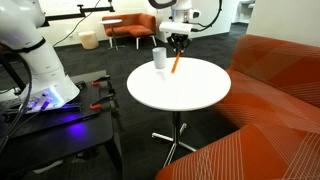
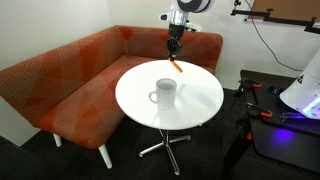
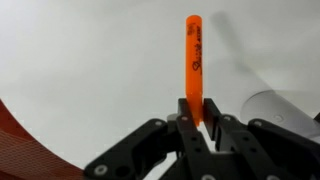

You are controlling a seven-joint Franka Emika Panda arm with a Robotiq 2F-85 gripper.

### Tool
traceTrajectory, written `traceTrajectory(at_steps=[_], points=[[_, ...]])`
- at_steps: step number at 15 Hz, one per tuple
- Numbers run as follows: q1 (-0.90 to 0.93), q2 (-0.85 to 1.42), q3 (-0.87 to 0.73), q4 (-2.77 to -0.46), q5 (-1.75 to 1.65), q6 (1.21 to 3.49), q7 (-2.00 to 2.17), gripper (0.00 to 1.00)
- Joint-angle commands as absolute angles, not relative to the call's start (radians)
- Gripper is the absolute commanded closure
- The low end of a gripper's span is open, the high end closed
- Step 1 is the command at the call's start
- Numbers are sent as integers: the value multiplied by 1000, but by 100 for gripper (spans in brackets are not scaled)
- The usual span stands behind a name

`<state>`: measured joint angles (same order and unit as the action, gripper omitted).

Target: Put the orange marker from the white cup on the table

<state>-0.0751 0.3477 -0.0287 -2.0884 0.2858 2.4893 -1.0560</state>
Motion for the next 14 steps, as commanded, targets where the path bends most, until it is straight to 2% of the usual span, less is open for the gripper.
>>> traceTrajectory(at_steps=[1, 4, 5, 13, 14], points=[[-98, 413, -5, -2024, 225, 2470, -971, 95], [-106, 451, 1, -1993, 190, 2458, -922, 92], [-110, 461, 5, -1985, 185, 2458, -912, 63], [-120, 438, 19, -1991, 149, 2481, -885, 4], [-121, 428, 21, -1997, 146, 2485, -888, 1]])
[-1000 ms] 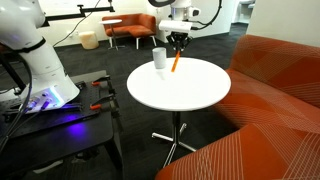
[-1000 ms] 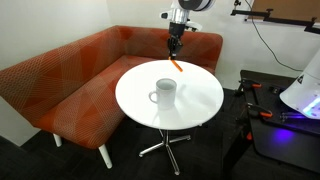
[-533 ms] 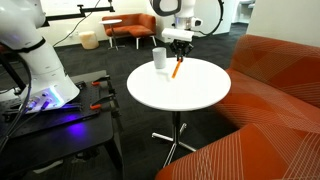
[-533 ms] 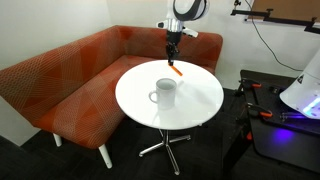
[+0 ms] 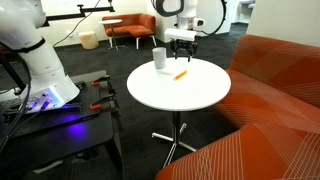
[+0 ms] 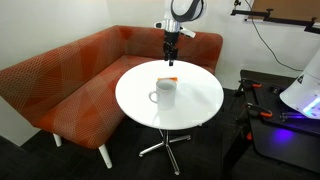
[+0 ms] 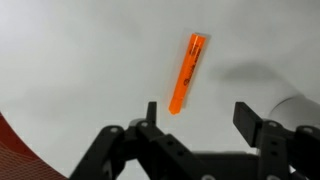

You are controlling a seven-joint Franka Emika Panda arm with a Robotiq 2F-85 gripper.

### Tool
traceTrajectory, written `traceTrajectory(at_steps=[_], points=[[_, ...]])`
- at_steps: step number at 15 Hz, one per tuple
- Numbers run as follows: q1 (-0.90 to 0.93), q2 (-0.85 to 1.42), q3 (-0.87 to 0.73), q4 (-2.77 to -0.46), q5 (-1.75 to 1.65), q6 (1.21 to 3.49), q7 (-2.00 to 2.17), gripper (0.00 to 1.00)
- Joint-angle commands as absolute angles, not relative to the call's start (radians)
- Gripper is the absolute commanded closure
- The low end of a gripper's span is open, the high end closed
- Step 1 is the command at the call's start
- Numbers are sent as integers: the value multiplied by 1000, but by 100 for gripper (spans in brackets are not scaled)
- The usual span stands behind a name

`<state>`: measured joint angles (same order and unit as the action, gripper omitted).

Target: Put the orange marker from the white cup on the table

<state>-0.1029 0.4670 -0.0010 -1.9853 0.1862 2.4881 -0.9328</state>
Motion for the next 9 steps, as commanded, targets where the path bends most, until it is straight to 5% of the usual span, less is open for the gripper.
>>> traceTrajectory(at_steps=[1, 9], points=[[-122, 422, 23, -2000, 143, 2487, -891, 0], [-136, 429, 51, -1984, 159, 2488, -921, 0]])
